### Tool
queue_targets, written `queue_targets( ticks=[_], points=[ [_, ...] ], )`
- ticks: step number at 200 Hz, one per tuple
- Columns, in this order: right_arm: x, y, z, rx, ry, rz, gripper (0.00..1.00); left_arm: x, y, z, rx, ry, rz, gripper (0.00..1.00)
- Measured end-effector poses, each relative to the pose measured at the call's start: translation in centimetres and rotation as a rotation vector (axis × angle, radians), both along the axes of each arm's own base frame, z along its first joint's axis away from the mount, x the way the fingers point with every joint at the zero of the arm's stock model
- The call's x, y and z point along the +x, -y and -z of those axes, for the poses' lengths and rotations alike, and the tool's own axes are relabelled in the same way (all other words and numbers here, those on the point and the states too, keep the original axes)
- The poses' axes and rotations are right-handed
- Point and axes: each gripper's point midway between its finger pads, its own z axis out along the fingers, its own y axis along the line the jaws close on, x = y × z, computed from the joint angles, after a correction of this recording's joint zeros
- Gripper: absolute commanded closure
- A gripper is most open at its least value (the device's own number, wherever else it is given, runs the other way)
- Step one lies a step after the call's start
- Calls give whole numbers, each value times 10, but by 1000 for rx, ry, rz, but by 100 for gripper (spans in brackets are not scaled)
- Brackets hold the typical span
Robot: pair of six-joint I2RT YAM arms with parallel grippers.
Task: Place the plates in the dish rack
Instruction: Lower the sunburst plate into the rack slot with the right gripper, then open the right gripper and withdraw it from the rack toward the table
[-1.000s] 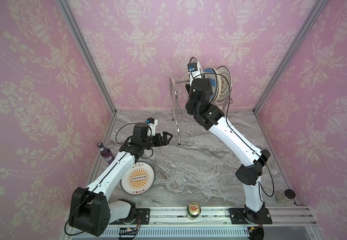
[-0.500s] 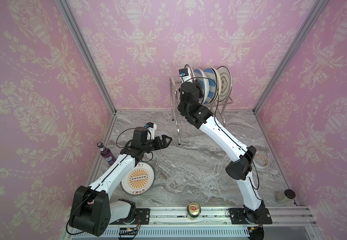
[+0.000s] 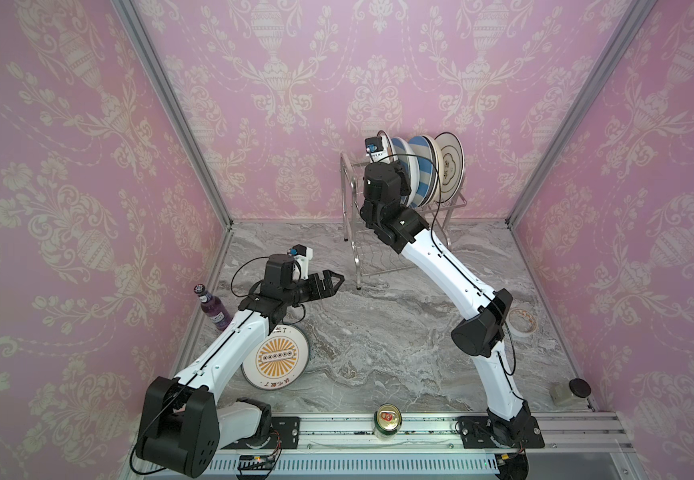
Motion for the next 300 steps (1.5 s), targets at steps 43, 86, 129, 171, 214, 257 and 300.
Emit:
queue_targets(
  ticks=[43, 86, 129, 171, 214, 257, 300],
  points=[
    [3, -2, 6, 1, -4, 0, 100, -1, 0, 2, 7, -4, 4, 1],
    [8, -5, 15, -10, -18, 1, 100, -1, -1, 0, 15, -1, 9, 1],
    [9, -5, 16, -11, -19, 2, 100, 1, -3, -2, 18, 8, 5, 1],
    [9, -5, 16, -10, -18, 2, 86, -1, -6, 1, 29, -2, 5, 1],
    [11, 4, 15, -8, -16, 31, 81, 0, -8, 1, 35, -3, 2, 1],
    [12, 9, 11, -2, -8, 38, 75, -1, -8, -2, 33, 5, 1, 1],
    [8, 2, 6, 1, -1, 14, 62, -1, -14, -3, 45, 2, -11, 1]
  ],
)
